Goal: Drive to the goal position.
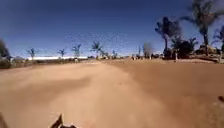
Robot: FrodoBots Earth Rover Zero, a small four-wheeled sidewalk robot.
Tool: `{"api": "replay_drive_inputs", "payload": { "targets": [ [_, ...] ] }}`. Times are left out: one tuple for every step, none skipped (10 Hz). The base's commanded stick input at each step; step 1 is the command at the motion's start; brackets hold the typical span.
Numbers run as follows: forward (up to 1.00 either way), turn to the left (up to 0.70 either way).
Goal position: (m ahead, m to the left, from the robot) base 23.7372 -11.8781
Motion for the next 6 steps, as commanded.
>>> {"api": "replay_drive_inputs", "payload": {
  "targets": [
    [0.7,0.0],
    [0.7,0.0],
    [0.7,0.0],
    [0.7,0.0],
    [0.7,0.0],
    [0.7,0.0]
  ]
}}
